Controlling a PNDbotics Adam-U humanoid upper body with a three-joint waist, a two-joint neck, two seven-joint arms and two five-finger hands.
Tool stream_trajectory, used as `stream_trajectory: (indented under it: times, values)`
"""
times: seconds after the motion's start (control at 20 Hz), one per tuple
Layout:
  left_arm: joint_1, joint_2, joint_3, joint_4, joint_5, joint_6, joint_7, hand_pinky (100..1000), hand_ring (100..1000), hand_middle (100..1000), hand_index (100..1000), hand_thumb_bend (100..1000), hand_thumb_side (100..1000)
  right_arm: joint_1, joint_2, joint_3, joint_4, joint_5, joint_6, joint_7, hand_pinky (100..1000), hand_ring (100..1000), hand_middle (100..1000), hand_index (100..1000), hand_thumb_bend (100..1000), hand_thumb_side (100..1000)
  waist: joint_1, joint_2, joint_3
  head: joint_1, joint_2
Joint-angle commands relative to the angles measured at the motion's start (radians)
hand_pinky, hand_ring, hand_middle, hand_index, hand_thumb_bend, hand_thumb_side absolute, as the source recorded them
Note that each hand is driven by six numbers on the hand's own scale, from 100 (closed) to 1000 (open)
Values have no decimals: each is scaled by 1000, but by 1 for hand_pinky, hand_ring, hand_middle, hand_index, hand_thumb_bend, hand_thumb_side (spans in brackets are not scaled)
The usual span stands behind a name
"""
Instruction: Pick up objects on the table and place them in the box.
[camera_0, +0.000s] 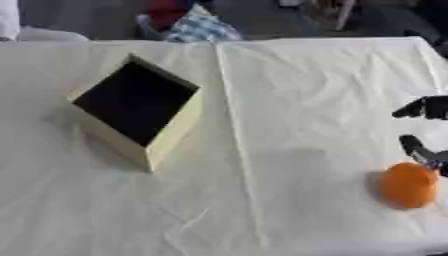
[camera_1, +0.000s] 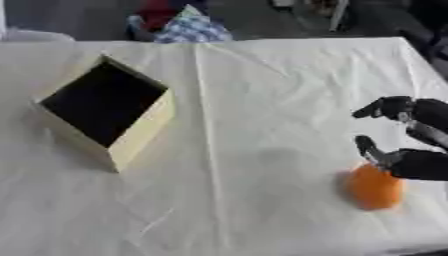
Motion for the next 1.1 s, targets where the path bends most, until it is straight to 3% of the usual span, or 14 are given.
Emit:
stream_trajectory:
  times: [0.05, 0.4, 0.85, 1.1]
  values:
    - [-3, 24, 5, -19, -7, 2, -4, 615, 675, 724, 678, 100, 797, -5, -46, -12, 33, -3, -25, 20, 819, 854, 826, 895, 159, 762, 0, -14, -3, 2, 4]
    - [1, 22, 6, -19, -13, 6, -9, 616, 674, 724, 678, 100, 797, 9, -35, -28, 62, -19, -61, 60, 825, 859, 825, 893, 214, 679, 0, -13, -9, 4, 5]
    - [8, 18, 4, -19, -19, 11, -22, 615, 673, 723, 678, 100, 799, 14, -33, -33, 78, -73, -59, 145, 832, 858, 827, 913, 257, 620, 1, -13, -17, 10, 7]
    - [9, 16, 6, -19, -23, 12, -26, 615, 672, 720, 678, 100, 797, 11, -33, -29, 89, -64, -53, 195, 839, 859, 834, 927, 298, 513, 1, -13, -14, 10, 8]
